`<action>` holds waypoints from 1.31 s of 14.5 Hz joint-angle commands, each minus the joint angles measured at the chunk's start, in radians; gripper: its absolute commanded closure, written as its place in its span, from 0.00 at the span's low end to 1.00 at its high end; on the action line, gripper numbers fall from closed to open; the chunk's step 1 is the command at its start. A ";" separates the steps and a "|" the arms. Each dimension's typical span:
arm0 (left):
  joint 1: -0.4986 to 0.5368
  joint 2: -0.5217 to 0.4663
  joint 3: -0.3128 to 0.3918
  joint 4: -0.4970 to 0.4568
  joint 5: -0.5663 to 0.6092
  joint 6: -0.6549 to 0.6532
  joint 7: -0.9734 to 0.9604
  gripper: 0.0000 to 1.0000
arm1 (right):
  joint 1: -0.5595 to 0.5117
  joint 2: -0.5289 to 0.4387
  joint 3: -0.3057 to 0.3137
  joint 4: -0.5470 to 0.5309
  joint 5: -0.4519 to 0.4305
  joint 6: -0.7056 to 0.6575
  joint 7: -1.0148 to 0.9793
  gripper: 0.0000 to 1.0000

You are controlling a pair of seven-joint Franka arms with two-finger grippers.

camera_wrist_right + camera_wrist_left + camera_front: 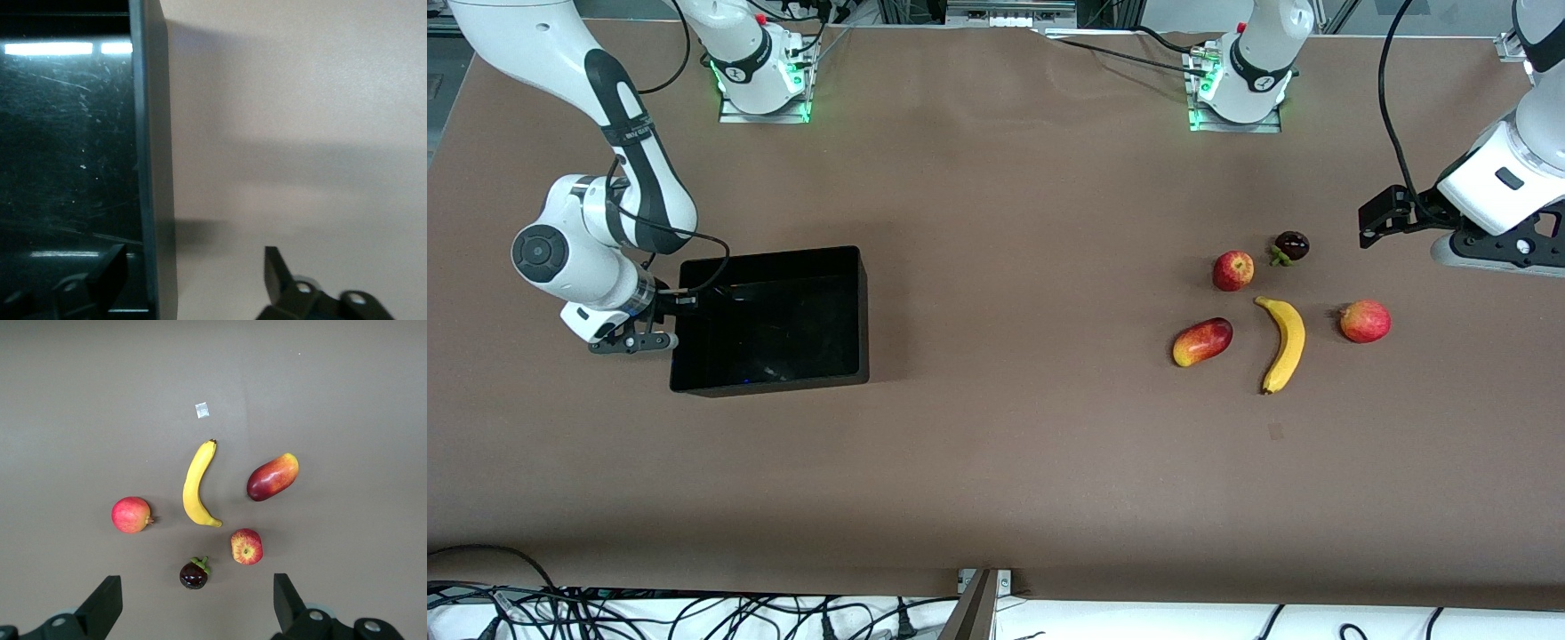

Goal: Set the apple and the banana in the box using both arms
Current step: 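Reach the right gripper down to the side wall of the black box, then push the black box with the right gripper toward the fruit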

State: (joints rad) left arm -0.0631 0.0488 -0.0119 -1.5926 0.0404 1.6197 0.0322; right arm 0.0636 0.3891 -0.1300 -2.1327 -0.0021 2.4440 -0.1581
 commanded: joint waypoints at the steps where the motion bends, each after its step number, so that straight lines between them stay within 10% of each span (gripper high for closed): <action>1: 0.005 -0.009 0.001 0.002 -0.002 -0.007 0.028 0.00 | -0.008 -0.021 0.007 -0.009 0.013 0.004 -0.012 1.00; 11: 0.006 -0.010 0.004 0.000 -0.005 -0.034 0.023 0.00 | -0.008 -0.023 0.118 0.261 0.123 -0.331 0.002 1.00; 19: 0.006 -0.010 0.004 0.000 -0.005 -0.038 0.026 0.00 | -0.004 0.173 0.515 0.560 0.123 -0.362 0.501 1.00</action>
State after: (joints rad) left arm -0.0610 0.0488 -0.0081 -1.5926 0.0403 1.5972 0.0322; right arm 0.0734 0.4563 0.2969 -1.6987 0.1207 2.1040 0.2158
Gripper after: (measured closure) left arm 0.000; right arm 0.969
